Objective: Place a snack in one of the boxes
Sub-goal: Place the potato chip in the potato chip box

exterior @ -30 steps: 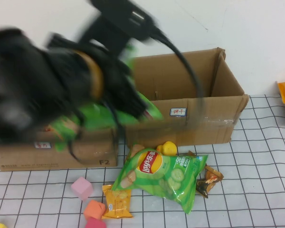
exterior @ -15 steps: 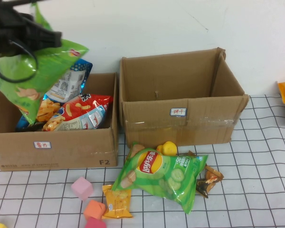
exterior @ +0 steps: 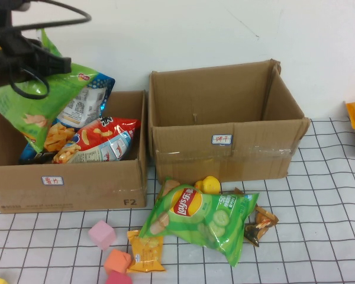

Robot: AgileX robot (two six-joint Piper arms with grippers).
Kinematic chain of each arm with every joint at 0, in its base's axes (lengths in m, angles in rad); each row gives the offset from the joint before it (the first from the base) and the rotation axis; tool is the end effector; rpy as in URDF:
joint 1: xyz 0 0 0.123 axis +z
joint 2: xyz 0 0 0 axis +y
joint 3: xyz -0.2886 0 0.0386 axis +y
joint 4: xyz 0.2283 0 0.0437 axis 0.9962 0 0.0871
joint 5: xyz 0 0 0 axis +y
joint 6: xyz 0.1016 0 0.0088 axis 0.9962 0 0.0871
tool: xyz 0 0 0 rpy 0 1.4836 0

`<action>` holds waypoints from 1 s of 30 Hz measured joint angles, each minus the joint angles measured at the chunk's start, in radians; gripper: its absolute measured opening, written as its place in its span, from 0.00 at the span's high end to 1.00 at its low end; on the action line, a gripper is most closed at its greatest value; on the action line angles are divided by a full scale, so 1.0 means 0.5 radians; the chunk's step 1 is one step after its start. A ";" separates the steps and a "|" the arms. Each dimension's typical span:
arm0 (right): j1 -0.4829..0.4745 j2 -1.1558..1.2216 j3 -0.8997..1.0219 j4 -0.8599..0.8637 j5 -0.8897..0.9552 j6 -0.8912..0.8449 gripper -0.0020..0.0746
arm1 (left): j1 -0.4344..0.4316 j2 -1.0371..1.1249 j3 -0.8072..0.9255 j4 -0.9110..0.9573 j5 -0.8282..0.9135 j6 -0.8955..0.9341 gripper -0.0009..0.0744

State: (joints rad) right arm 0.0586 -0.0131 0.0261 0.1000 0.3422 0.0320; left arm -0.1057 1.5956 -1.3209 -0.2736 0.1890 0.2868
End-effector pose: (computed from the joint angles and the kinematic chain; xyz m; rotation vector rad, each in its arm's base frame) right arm 0.0378 0.0056 0.1716 0.0387 1.8396 0.1604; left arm 0.3697 -0.0444 0.3538 0.1535 1.9354 -0.1076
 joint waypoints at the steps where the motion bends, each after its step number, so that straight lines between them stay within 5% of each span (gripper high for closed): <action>1: 0.000 0.000 0.000 0.000 0.000 0.000 0.98 | 0.000 0.030 0.000 0.000 -0.040 0.000 0.99; 10: 0.000 0.000 0.000 0.000 0.000 0.000 0.98 | 0.000 0.265 0.000 -0.009 -0.199 -0.004 0.94; 13: 0.000 0.000 0.000 0.000 0.000 0.000 0.98 | 0.000 0.324 0.000 -0.009 -0.199 -0.004 0.78; 17: 0.000 0.000 0.000 0.000 0.000 0.000 0.98 | 0.000 0.375 0.000 -0.009 -0.199 -0.004 0.44; 21: 0.000 0.000 0.000 0.000 0.000 0.000 0.98 | 0.008 0.380 0.000 -0.009 -0.140 -0.004 0.26; 25: 0.000 0.000 0.000 0.048 0.000 0.000 0.98 | 0.023 0.295 0.000 -0.009 -0.002 -0.004 0.27; 30: 0.000 0.000 0.000 0.364 0.013 0.000 0.98 | 0.030 -0.007 0.000 -0.001 0.116 0.012 0.55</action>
State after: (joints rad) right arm 0.0586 -0.0131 0.0261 0.2822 0.3487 0.0320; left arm -0.0908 1.5919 -1.3209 -0.2743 0.2472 0.2927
